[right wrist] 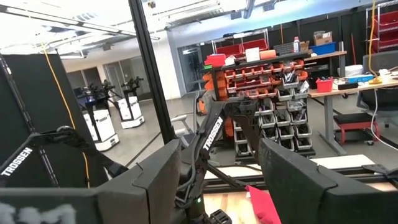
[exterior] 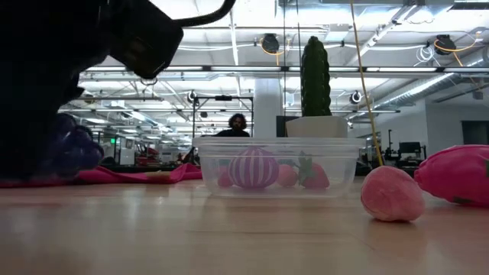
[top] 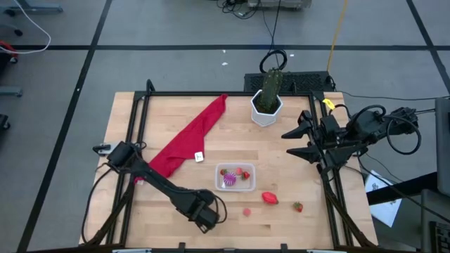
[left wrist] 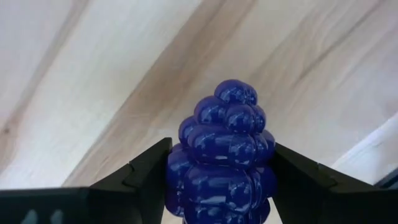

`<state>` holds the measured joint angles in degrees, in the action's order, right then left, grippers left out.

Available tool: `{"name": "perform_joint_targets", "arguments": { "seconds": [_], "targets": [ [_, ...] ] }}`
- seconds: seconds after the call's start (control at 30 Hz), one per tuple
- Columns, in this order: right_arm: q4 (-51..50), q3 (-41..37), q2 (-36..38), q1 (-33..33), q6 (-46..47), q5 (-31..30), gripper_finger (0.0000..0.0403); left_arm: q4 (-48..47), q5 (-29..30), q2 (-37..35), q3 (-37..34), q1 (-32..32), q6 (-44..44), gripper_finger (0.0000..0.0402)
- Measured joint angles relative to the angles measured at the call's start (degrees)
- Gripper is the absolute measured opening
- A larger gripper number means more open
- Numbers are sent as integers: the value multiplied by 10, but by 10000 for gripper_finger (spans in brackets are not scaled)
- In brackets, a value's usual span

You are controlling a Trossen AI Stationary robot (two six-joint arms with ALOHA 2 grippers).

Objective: Pick and placing Produce into tupperware
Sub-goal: Put the blue raspberry into the transparent bin

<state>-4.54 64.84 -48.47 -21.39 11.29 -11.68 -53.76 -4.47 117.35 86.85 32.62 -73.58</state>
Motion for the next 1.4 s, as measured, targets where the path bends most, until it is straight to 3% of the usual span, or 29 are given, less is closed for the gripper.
{"name": "perform_joint_targets", "arguments": {
  "seconds": [0.5,0.87,1.23,1.4],
  "targets": [
    [0,0,0,0,0,0,208,3,10,-93,0,-40,47,230],
    [-1,0,0,0,-4,0,208,-5,-15,-102,3,-110,139,230],
    [-1,0,2,0,-30,0,208,-67,36,-97,135,-164,250,230],
    [-2,0,7,0,-30,0,208,-92,47,-47,202,-185,301,230]
  ]
}}
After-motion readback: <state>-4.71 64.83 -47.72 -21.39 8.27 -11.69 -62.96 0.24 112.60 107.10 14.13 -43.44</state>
